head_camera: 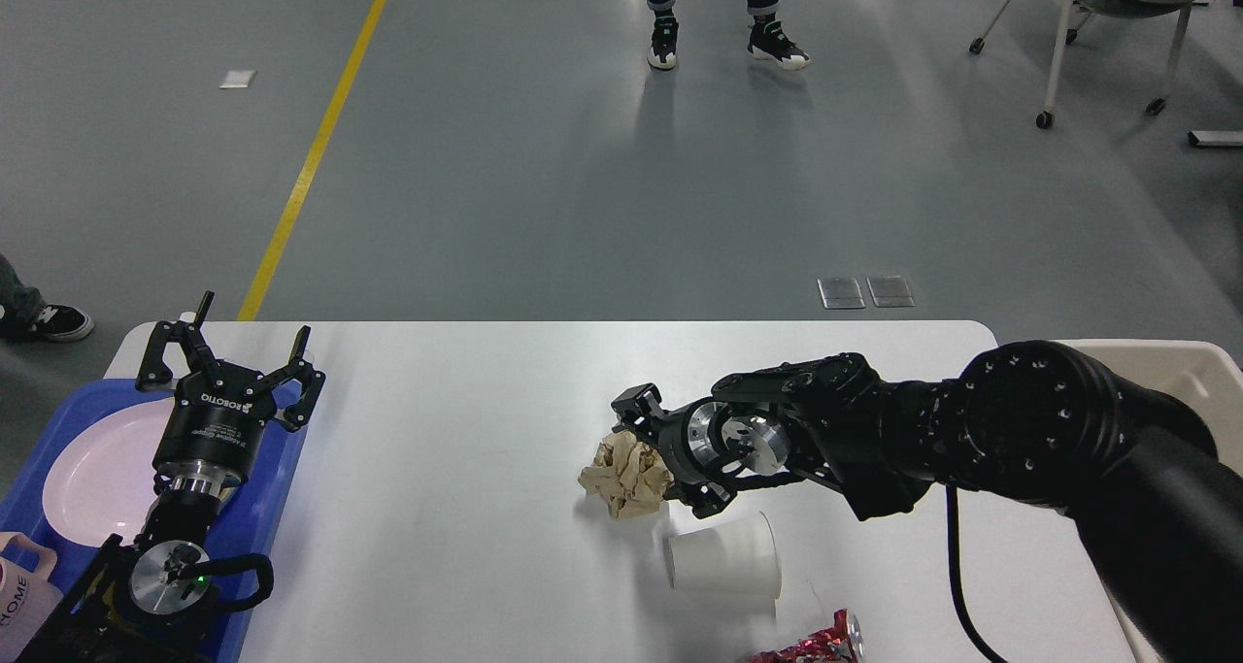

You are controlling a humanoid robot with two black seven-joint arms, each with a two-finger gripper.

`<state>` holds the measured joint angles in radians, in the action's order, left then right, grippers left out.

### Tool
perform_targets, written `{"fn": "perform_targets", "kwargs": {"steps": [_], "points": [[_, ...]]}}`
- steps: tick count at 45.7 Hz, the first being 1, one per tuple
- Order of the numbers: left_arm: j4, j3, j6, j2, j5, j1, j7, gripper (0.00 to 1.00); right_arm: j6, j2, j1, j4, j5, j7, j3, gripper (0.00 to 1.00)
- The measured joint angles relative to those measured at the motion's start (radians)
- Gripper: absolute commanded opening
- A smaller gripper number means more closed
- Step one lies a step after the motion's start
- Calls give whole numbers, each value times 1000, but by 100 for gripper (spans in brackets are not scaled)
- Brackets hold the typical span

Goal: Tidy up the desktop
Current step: 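Grasp the crumpled brown paper ball with the right gripper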

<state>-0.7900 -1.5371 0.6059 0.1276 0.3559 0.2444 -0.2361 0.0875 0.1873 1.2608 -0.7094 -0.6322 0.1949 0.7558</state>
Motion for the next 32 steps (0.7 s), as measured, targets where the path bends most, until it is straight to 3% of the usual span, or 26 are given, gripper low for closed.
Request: {"fn": "perform_targets", "kwargs": {"steps": [20, 28, 32], "points": [[0, 0, 1, 0, 0, 0, 0, 97, -12, -2, -58, 51, 32, -7, -36, 98], [0, 0, 1, 0, 0, 0, 0, 97, -12, -3, -62, 57, 33, -9, -39, 34], [0, 0, 1, 0, 0, 0, 0, 97, -12, -3, -66, 52, 33, -9, -40, 15]]}}
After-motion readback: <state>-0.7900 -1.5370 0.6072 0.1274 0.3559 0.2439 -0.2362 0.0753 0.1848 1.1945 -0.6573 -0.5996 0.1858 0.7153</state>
